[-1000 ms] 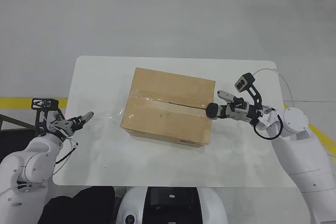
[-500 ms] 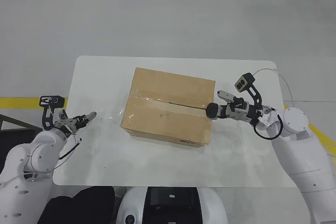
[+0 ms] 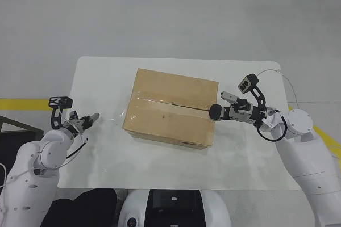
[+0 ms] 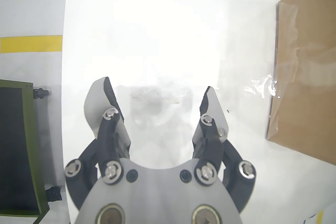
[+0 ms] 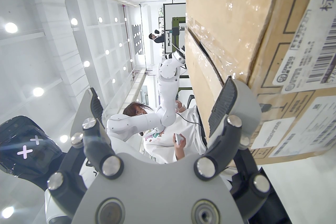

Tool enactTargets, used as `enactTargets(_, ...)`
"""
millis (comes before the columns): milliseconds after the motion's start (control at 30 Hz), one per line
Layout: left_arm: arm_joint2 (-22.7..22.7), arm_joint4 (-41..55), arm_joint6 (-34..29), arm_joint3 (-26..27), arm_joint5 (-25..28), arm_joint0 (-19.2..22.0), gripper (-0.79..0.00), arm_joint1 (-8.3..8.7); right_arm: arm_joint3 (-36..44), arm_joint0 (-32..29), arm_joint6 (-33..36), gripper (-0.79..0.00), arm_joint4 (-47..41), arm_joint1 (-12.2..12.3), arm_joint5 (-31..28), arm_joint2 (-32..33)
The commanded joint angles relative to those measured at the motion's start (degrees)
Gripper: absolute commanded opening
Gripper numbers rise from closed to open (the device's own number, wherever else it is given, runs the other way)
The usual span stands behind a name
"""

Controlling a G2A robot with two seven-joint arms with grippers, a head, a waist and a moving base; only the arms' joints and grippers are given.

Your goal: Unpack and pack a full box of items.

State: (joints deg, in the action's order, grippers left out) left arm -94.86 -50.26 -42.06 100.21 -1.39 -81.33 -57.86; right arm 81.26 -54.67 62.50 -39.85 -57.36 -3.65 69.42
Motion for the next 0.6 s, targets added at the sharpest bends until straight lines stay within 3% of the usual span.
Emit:
enactTargets(0,0.02,-0.08,-0.22,-0.21,-0.19,0.15,-0.219,-0.01,0.00,0.00,0.00,0.000,0.00,0.00,0.00,0.00)
enactTargets(233,0.95,-0.07,-0.92,-1.49,-0.33,1.20,-0.172,-0.12,0.00,0.00,0.00,0.000,0.00,0.00,0.00,0.00)
enactTargets(300,1.22,-0.09,-1.11,-1.76,-0.30,1.46,-0.228,-0.15,0.00,0.00,0.00,0.000,0.00,0.00,0.00,0.00)
enactTargets(333,1.33,-0.23,-1.18,-1.90,-0.33,1.57,-0.314,-0.15,0.00,0.00,0.00,0.000,0.00,0.00,0.00,0.00)
enactTargets(433,1.65,-0.43,-1.34,-2.17,-0.42,1.93,-0.394,-0.19,0.00,0.00,0.00,0.000,0.00,0.00,0.00,0.00)
enactTargets(567,2.04,-0.63,-1.52,-2.71,-0.38,2.57,-0.397,-0.23,0.00,0.00,0.00,0.000,0.00,0.00,0.00,0.00)
